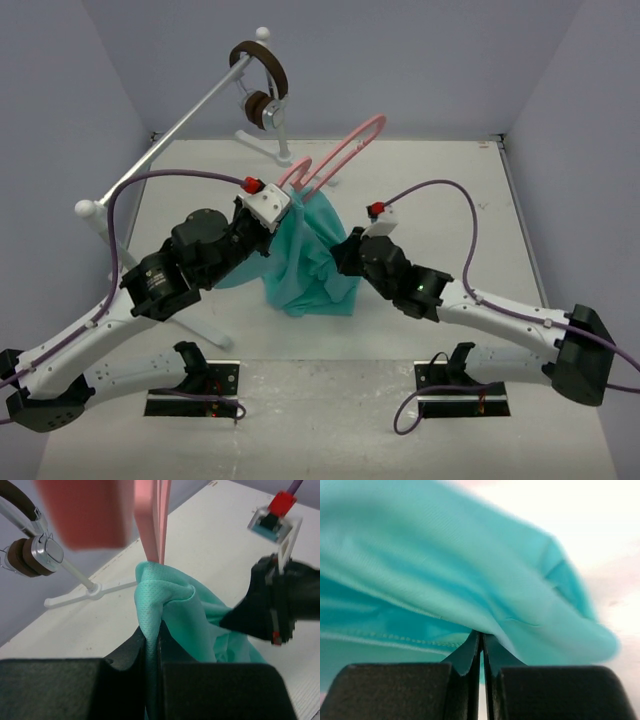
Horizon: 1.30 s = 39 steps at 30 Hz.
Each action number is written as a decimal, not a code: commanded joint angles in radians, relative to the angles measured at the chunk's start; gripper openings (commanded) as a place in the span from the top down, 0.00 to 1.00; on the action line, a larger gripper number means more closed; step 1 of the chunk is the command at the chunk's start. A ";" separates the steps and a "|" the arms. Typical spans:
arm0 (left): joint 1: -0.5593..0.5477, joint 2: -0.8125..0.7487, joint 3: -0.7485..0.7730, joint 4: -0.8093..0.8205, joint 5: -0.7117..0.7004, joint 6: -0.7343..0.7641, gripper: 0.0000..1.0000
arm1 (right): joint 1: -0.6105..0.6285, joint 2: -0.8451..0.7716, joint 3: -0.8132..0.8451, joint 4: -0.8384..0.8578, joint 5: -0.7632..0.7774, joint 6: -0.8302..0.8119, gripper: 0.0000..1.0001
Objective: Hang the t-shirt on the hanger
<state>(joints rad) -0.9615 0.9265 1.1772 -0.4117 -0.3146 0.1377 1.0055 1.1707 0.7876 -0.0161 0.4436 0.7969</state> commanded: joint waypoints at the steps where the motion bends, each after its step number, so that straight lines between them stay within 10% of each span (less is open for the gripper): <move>1: 0.009 -0.043 -0.001 0.046 0.034 -0.031 1.00 | -0.169 -0.151 -0.008 -0.058 -0.008 -0.073 1.00; 12: 0.009 -0.122 -0.034 0.001 0.230 -0.048 1.00 | -0.792 -0.138 0.404 -0.317 -0.377 -0.315 1.00; 27: 0.009 0.080 0.013 -0.058 0.192 -0.014 1.00 | -0.844 -0.134 0.630 -0.459 -0.673 -0.409 1.00; 30: 0.009 0.157 0.128 -0.043 0.246 -0.009 1.00 | -0.787 -0.071 0.748 -0.596 -0.876 -0.451 1.00; 39: 0.018 0.438 0.588 -0.062 0.537 0.025 1.00 | -0.640 -0.122 0.848 -0.745 -0.827 -0.492 0.98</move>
<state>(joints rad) -0.9554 1.3146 1.6051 -0.5247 0.0431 0.1169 0.3658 1.0974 1.5759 -0.6553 -0.3947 0.3413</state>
